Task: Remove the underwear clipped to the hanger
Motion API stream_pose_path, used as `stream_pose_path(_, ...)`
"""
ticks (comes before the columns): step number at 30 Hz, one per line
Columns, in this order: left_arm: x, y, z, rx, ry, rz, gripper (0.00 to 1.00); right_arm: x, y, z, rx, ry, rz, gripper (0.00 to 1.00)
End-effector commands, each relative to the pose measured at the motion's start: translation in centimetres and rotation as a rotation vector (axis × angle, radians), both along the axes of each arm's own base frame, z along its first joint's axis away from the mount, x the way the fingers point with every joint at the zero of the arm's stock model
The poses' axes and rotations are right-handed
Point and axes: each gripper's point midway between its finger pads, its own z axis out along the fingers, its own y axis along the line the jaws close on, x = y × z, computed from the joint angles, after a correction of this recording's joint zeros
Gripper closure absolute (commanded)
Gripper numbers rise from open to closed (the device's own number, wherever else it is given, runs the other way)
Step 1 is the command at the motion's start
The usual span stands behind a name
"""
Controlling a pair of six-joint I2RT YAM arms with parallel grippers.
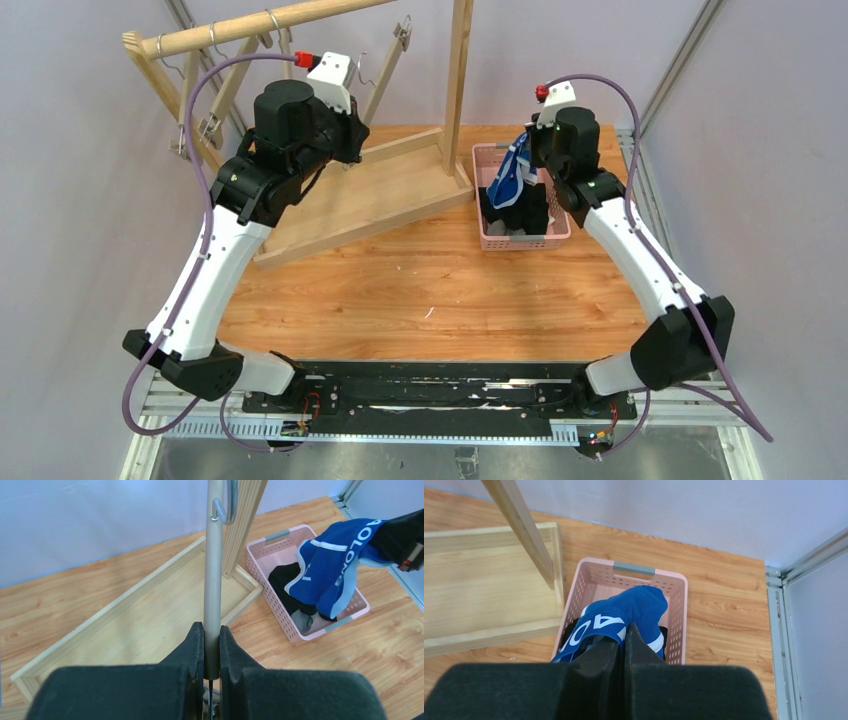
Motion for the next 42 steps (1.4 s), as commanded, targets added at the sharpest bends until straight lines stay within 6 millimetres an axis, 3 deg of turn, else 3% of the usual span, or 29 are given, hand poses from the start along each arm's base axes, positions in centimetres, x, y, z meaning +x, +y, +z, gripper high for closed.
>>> stream_pose_path(1, 0.0, 0.5, 1.9, 0.004, -0.054, 0.015, 1.00, 2.6, -1.0, -1.7, 0.001, 0.005, -0.035, 0.99)
stream_pose_path(7, 0.3, 0.7, 2.5, 0.018, -0.055, 0.025, 1.00, 5.3, -1.9, -9.5, -0.014, 0.163, -0.057, 0.99)
stream_pose_path(13, 0.5, 1.4, 3.5, 0.011, -0.070, 0.042, 1.00, 6.3, -1.9, -16.6, -0.036, 0.316, -0.072, 1.00)
stream_pose_path(14, 0.7, 1.5, 3.5, 0.009, -0.069, 0.043, 1.00, 6.3, -1.8, -17.7, -0.040, 0.343, -0.073, 0.97)
stream_pose_path(17, 1.2, 1.7, 3.4, -0.006, -0.057, 0.040, 1.00, 6.1, -1.8, -19.8, -0.053, 0.426, -0.077, 0.77)
stream_pose_path(19, 1.5, 1.9, 3.4, -0.012, -0.054, 0.041, 1.00, 5.5, -2.0, -20.2, -0.055, 0.454, -0.088, 0.65)
stream_pose_path(20, 1.6, 2.0, 3.6, -0.016, -0.057, 0.043, 1.00, 5.3, -2.2, -20.0, -0.054, 0.448, -0.097, 0.45)
stream_pose_path(21, 1.7, 2.1, 3.8, -0.021, -0.059, 0.047, 1.00, 4.9, -2.4, -19.8, -0.051, 0.440, -0.107, 0.36)
stream_pose_path(30, 3.8, 2.7, 4.4, -0.053, -0.067, 0.058, 1.00, 0.3, -2.0, -17.8, 0.011, 0.361, -0.069, 0.31)
stream_pose_path(42, 3.7, 2.3, 7.2, -0.143, -0.151, 0.048, 1.00, -3.6, -1.0, -15.3, 0.015, 0.288, -0.044, 0.29)
